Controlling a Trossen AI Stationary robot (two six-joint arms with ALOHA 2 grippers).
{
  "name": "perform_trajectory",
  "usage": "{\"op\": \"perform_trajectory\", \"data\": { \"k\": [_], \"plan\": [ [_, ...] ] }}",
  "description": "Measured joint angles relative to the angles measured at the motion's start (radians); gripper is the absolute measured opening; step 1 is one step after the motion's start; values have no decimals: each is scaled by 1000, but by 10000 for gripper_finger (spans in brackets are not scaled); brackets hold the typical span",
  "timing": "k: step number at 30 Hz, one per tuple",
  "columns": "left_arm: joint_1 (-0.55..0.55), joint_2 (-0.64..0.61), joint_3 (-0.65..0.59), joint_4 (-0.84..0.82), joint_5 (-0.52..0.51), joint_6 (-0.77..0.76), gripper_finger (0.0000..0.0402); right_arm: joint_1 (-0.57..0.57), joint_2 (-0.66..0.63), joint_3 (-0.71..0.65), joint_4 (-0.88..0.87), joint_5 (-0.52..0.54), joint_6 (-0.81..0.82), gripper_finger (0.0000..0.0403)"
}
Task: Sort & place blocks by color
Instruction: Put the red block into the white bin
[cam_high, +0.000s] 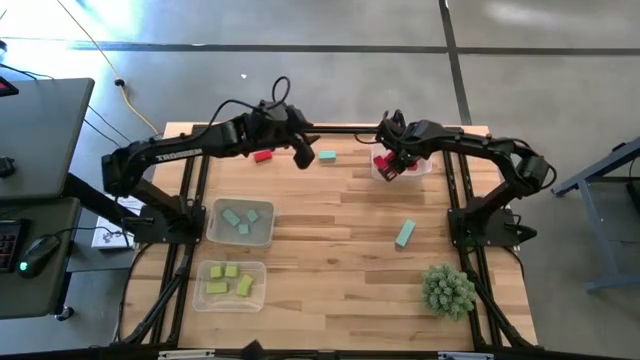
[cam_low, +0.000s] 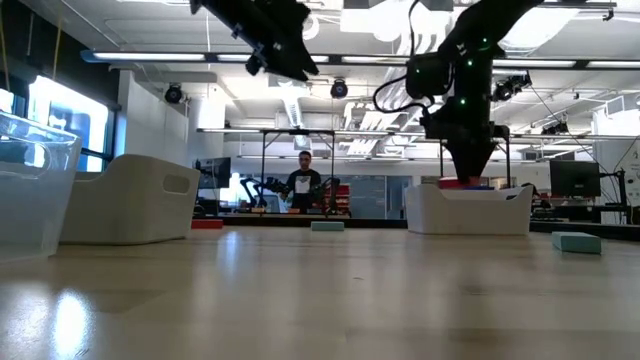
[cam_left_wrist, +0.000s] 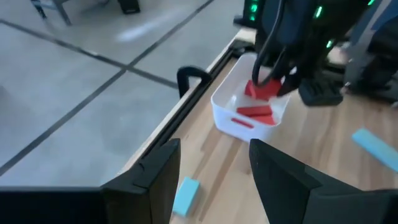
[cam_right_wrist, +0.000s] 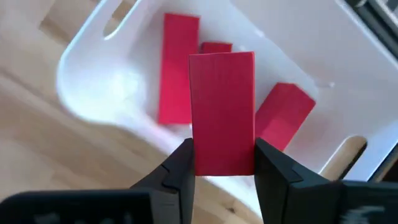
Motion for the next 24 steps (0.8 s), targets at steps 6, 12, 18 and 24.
{"op": "perform_trajectory", "data": {
  "k": [6, 12, 18, 24],
  "plan": [
    [15, 82, 0, 15, 2, -8, 182, -42, 0, -21, 28, 23, 1, 127],
    [16, 159, 0, 52, 8, -10, 182, -88, 0, -43, 24, -50, 1, 146],
    [40, 217, 0, 93, 33, -8, 182, -99, 0, -44, 41, -58, -2, 146],
    [83, 244, -1, 100, 77, 11, 182, -97, 0, -44, 56, -67, 9, 181]
  ]
}}
